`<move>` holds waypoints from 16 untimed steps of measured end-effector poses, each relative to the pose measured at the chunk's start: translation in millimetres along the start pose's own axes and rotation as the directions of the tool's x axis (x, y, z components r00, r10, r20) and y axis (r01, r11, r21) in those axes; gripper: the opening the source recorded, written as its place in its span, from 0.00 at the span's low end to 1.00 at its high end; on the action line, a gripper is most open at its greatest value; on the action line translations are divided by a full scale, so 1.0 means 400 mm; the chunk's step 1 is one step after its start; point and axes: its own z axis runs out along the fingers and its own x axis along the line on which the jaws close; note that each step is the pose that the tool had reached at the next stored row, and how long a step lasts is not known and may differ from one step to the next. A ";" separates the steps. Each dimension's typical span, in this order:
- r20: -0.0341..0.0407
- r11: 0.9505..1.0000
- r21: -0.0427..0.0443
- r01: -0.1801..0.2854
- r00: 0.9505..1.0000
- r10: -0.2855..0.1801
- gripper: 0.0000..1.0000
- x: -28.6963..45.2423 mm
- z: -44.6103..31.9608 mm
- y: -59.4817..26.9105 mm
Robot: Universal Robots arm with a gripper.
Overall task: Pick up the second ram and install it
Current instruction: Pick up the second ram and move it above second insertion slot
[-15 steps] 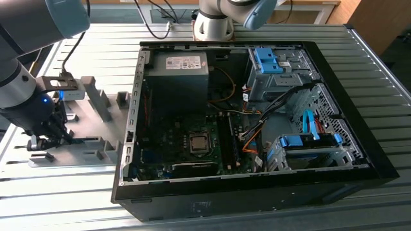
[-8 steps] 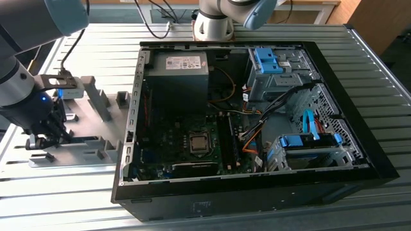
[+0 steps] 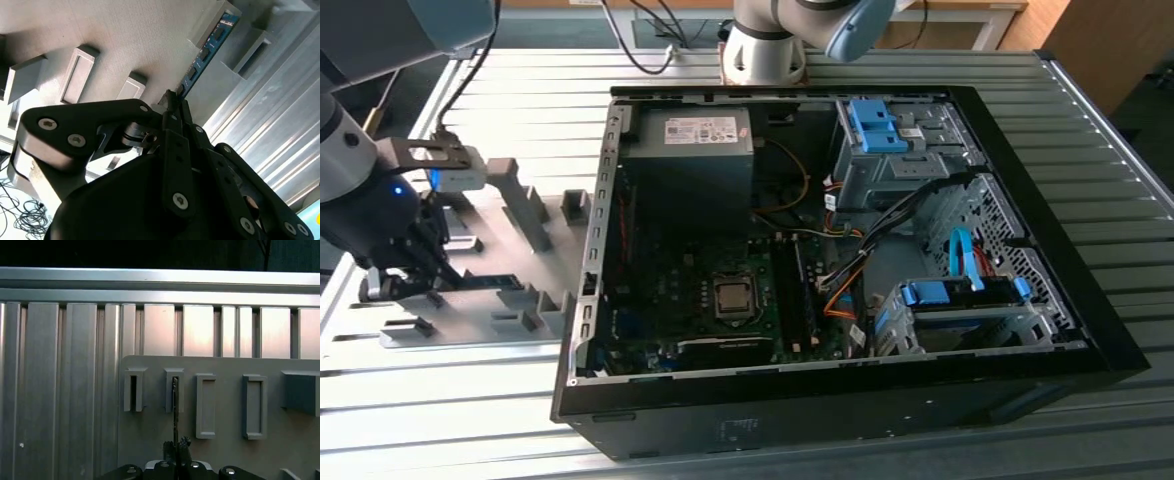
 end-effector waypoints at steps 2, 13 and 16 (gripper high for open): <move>0.000 1.000 0.000 0.000 1.000 0.000 0.14 0.000 -0.011 0.000; 0.000 1.000 0.000 0.000 1.000 0.000 0.14 -0.001 -0.029 0.000; 0.000 1.000 0.000 0.000 1.000 0.000 0.14 -0.001 -0.030 0.000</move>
